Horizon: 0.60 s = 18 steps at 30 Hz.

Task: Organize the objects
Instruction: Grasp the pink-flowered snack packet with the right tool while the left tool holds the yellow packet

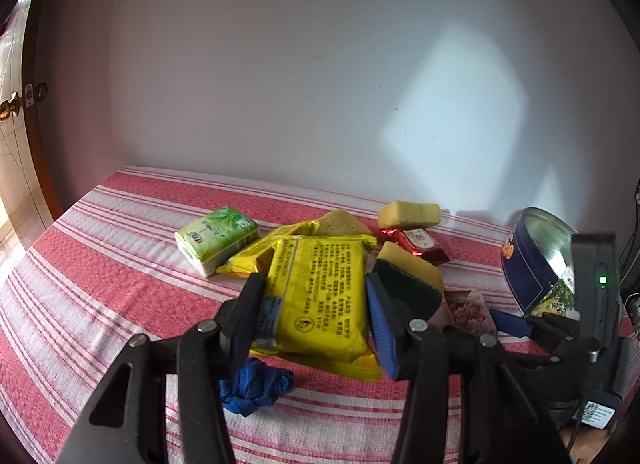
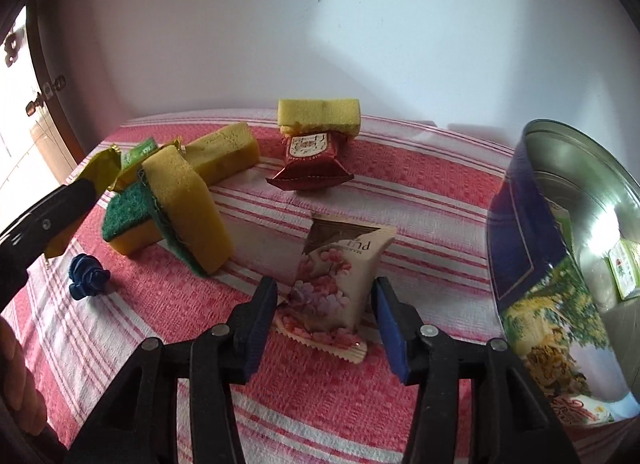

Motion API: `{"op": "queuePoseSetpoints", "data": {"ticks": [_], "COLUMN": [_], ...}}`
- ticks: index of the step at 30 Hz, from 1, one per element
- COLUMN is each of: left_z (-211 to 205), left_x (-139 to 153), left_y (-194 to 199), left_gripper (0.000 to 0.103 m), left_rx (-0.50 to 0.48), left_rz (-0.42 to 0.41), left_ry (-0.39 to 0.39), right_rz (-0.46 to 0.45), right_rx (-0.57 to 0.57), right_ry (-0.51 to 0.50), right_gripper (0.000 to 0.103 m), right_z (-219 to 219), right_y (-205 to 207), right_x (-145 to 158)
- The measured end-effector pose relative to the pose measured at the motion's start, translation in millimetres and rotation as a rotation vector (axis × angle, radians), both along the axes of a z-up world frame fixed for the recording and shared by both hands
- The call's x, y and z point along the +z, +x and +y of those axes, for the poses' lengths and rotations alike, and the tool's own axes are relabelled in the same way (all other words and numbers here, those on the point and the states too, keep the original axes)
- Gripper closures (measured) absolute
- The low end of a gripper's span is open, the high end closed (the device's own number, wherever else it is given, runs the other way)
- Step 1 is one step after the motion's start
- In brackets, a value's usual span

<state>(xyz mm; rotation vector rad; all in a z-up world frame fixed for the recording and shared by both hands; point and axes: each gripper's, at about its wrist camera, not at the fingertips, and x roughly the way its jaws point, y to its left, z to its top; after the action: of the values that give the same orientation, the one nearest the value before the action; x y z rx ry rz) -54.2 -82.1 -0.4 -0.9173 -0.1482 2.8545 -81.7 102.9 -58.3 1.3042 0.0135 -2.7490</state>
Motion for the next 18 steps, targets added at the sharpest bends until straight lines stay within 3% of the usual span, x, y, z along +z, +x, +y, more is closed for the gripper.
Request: {"op": "queuePoseSetpoints", "data": {"ticks": [1,4,5,7,13,18], "left_z": [-1,-4,-6,-8,-8,-8], "left_x": [0,0,0,0,0,2], "left_y": [-1,-1,-1,-1,-2,-1], "left_gripper": [0.054,0.054,0.054,0.054,0.054,0.054], "left_rx": [0.002,0.006,0.005,0.004,0.011,0.002], "left_rz": [-0.002,-0.003,-0.003,-0.003,-0.002,0.014], "left_ry": [-0.002,-0.003,0.001,0.011,0.001,0.011], "right_rz": [-0.020,-0.010,-0.004,0.007,0.022,0.135], "right_rx": [-0.003,0.013,0.016,0.007,-0.001,0.013], "right_ry": [0.018,0.032,0.019,-0.020,-0.102,-0.136], "right_gripper": [0.036,0.035,0.036,0.061,0.062,0.062], "right_z": [-4,-7,-5,4,29,31], "right_y": [-6,-8,-6,-4,6,34], "right_x": [-3,-3,-3,-1,3,22]}}
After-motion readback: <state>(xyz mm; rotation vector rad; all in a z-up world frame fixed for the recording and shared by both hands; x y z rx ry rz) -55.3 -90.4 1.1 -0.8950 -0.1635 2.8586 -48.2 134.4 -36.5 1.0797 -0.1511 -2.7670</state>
